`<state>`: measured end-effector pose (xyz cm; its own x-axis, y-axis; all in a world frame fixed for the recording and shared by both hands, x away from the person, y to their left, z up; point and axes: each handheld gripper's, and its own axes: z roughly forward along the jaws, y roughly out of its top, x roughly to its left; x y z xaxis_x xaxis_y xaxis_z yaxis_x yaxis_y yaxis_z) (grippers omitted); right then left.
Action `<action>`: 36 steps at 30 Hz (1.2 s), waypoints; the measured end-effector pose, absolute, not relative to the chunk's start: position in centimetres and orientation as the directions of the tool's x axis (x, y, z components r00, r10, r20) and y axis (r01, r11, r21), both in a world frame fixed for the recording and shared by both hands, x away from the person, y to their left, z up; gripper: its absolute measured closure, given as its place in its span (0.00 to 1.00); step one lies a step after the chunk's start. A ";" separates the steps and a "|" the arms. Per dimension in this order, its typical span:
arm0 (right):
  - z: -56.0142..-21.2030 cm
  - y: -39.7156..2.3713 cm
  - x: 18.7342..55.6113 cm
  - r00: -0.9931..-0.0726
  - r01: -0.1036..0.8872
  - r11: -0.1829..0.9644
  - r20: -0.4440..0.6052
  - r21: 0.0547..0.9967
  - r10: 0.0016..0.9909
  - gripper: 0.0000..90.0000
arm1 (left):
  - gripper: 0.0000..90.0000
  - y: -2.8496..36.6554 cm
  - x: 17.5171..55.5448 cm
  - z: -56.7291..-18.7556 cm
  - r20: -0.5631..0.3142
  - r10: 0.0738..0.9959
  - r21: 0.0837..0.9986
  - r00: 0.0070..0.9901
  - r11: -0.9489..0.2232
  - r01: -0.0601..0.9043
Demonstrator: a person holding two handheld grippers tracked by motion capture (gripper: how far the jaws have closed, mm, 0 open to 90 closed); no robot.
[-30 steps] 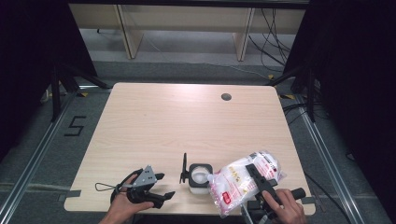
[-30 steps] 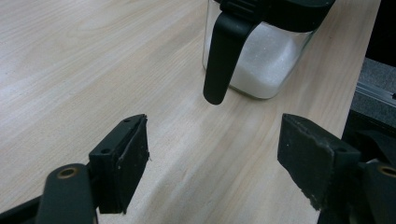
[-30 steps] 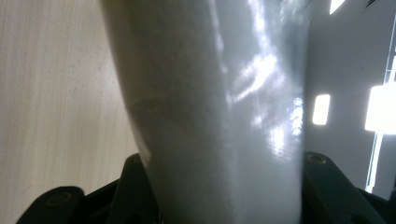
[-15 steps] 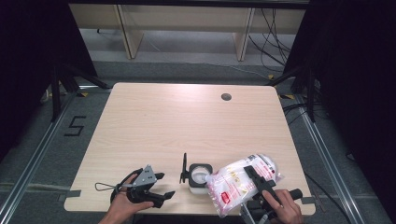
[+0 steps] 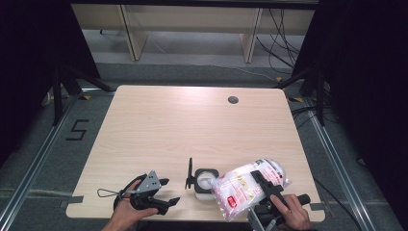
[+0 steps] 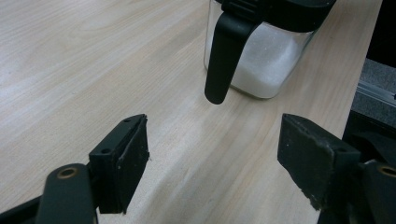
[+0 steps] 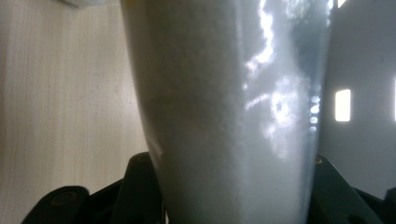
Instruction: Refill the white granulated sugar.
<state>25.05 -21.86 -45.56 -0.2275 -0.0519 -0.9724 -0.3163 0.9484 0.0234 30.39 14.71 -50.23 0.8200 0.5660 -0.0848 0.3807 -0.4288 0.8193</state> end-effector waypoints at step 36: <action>-45.8 -23.3 26.7 -0.389 -0.253 0.907 -0.894 0.336 0.223 0.70 | 0.27 14.7 30.6 -50.2 -0.069 0.550 0.827 0.833 -0.436 0.356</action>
<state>26.72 -23.29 -45.78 -0.3895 0.2226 -0.8937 -0.2529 0.9072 0.3361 30.57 14.68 -50.23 0.8325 0.5497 -0.0688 0.3562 -0.4359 0.8265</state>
